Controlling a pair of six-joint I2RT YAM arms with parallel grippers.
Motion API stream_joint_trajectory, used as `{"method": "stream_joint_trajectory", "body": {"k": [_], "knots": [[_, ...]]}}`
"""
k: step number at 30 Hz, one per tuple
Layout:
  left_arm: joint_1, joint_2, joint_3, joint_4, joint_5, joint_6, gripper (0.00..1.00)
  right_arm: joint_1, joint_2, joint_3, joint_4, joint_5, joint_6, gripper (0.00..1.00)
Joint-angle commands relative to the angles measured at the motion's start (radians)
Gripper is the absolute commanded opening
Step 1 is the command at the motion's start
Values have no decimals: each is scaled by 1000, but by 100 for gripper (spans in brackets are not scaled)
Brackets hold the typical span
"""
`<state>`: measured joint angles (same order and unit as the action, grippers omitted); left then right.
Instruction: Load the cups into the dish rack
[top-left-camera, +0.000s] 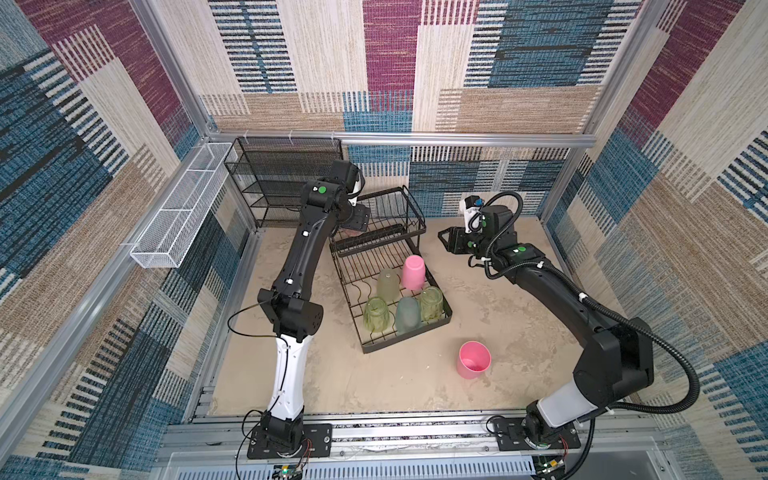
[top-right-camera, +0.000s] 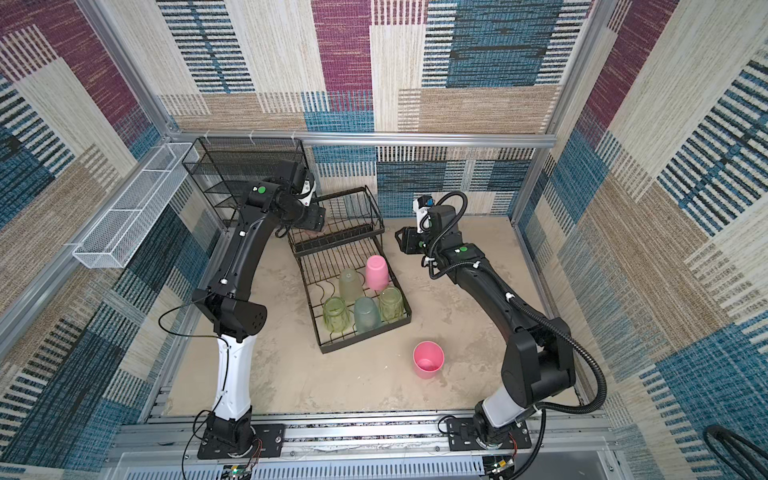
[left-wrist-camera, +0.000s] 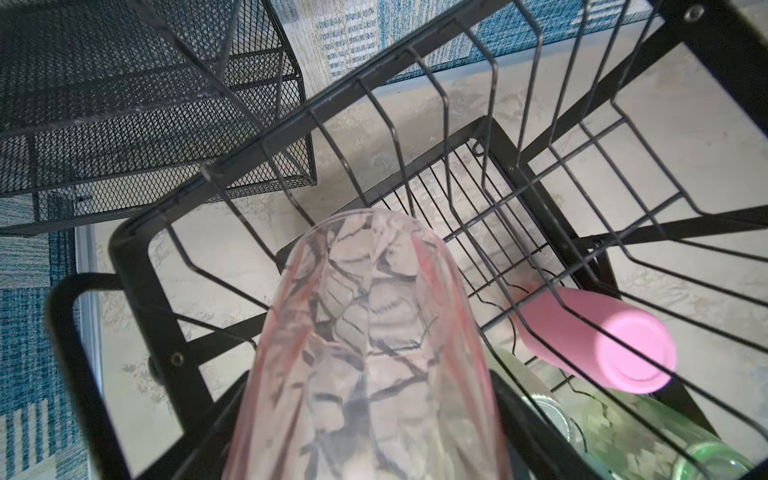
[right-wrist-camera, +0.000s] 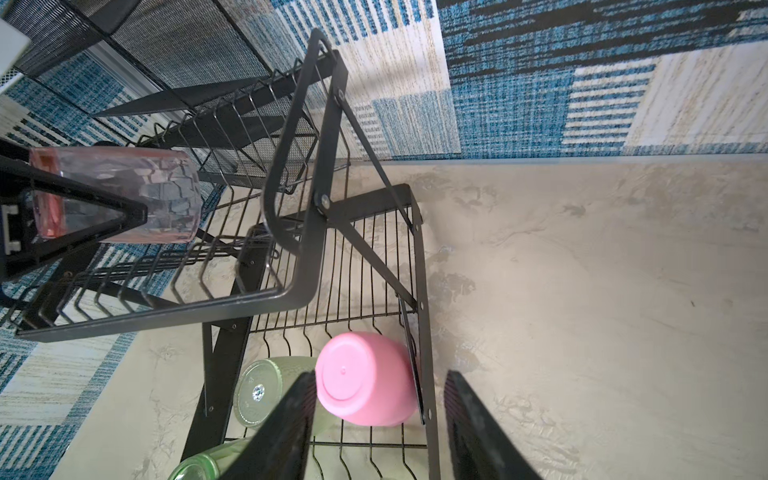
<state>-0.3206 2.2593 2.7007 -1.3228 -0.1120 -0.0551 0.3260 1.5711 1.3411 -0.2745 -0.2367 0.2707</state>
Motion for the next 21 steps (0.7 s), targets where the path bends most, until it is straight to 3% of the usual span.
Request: {"method": "stream_joint_trajectory", "body": {"k": [1, 21], "knots": [[12, 20, 3, -42, -35, 15, 84, 2, 10, 13, 28, -15, -7, 53], [25, 41, 57, -12, -40, 18, 95, 3, 36, 27, 29, -26, -13, 54]]}}
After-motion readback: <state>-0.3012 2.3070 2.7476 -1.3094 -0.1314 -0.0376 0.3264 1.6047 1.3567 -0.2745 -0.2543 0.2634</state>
